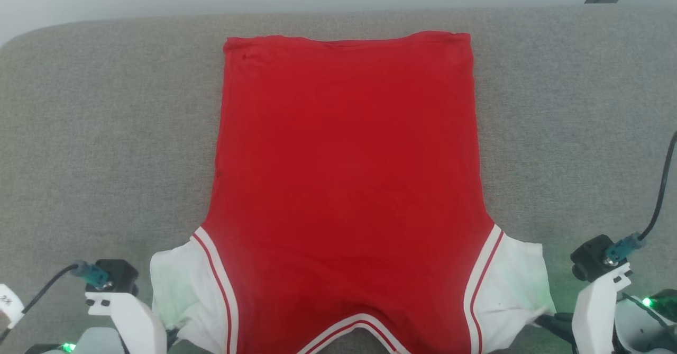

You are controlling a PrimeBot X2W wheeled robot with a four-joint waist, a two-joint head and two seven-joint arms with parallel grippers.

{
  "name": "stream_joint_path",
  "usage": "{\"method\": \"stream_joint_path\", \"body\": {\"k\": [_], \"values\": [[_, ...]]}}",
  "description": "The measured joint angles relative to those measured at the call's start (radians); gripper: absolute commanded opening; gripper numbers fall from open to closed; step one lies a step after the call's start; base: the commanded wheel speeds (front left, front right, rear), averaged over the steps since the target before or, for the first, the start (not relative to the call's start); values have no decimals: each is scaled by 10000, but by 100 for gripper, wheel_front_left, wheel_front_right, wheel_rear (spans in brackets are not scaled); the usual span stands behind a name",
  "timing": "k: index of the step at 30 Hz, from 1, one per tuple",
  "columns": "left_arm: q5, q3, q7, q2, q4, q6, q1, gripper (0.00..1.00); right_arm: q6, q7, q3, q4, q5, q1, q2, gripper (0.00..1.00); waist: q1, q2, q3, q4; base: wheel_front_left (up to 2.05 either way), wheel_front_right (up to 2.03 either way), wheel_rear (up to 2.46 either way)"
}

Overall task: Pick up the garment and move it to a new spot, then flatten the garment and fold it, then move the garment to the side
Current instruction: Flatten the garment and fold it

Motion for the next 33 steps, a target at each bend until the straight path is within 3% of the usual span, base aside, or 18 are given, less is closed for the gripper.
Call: {"method": "stream_joint_path", "body": {"k": [1, 11, 19, 25, 33], "values": [[29, -40, -10, -61, 12, -17, -30, 0, 4, 6, -140, 105, -161, 8, 165, 100, 0, 0, 6, 6, 0, 0, 0], [263, -222, -105, -543, 238, -194, -540, 0, -2, 111, -2034, -504, -1275, -44, 1546, 100, 0, 0, 148, 84, 0, 0, 0], [428, -268, -226, -848, 328, -345, -1092, 0, -2, -949, -3250, -1043, -2752, -1911, 2663, 100, 0, 0, 574, 228, 0, 0, 0], [612, -439, -182, -1139, 397, -625, -1700, 0, -2, -1847, -3312, 412, -3417, -4201, 2997, 100, 0, 0, 1015, 586, 0, 0, 0], [980, -855, -81, -1797, 777, -1204, -2781, 0, -2, -2034, -3145, 3609, -3737, -7217, 2527, 100, 0, 0, 1708, 1487, 0, 0, 0]]}}
